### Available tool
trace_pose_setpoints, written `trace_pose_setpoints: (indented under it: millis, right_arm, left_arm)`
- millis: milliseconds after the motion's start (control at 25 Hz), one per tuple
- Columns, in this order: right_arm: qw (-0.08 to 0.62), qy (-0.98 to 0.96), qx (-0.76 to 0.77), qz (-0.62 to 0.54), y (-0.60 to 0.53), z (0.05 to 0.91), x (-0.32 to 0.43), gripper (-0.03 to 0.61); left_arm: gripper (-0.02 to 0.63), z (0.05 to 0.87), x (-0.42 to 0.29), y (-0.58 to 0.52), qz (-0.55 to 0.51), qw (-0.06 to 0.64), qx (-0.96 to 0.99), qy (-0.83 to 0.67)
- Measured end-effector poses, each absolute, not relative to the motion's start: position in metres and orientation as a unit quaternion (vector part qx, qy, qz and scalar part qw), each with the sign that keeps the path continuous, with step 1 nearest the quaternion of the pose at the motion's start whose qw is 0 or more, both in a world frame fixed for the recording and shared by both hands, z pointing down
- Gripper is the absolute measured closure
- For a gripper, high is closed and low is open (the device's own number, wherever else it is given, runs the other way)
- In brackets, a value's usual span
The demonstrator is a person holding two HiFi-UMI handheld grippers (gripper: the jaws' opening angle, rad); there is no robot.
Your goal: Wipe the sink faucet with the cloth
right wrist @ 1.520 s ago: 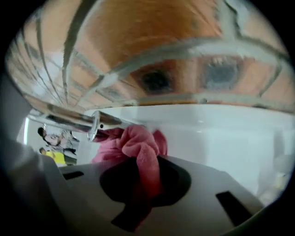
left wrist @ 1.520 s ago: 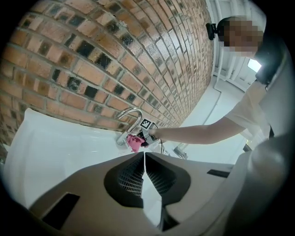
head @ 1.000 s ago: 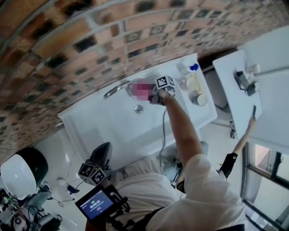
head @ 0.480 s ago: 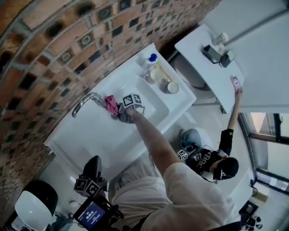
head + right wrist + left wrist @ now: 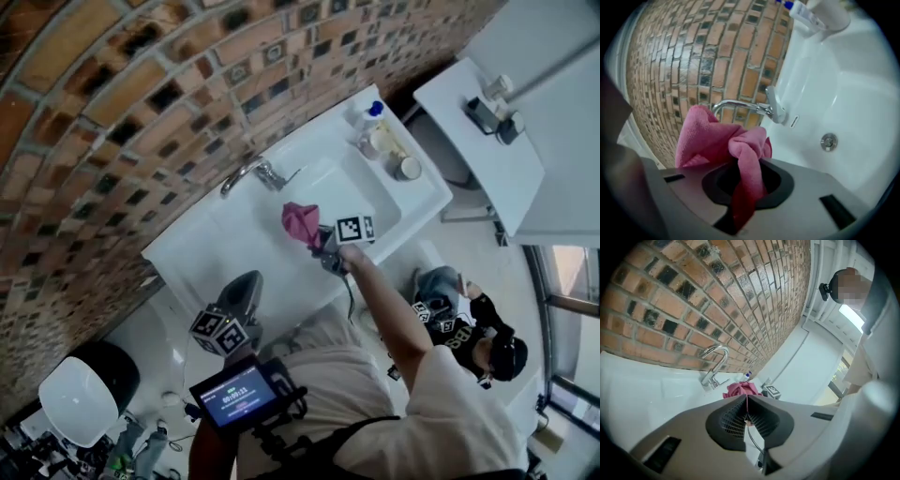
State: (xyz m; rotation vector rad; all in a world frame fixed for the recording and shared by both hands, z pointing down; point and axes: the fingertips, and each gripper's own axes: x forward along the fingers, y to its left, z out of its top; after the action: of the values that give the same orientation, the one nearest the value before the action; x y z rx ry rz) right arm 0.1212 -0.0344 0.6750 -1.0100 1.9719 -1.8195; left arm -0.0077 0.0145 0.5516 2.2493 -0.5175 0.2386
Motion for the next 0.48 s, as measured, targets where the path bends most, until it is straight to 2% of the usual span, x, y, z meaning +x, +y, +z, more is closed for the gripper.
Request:
trace_pose_setpoints:
  millis: [280, 480]
  right_arm:
    - [0.039, 0.733, -0.459, -0.501, 0.02, 0.598, 0.121, 0.515]
    - [0.029, 0.744, -0.496, -0.446, 0.039, 0.556, 0.106, 0.515]
  left_arm:
    - [0.614, 0.522, -0.025, 0.005, 0.064, 0.373, 0.908, -0.181]
    - [0.614, 0.498, -0.049, 0.001, 0.042, 0.349, 0.918, -0.184]
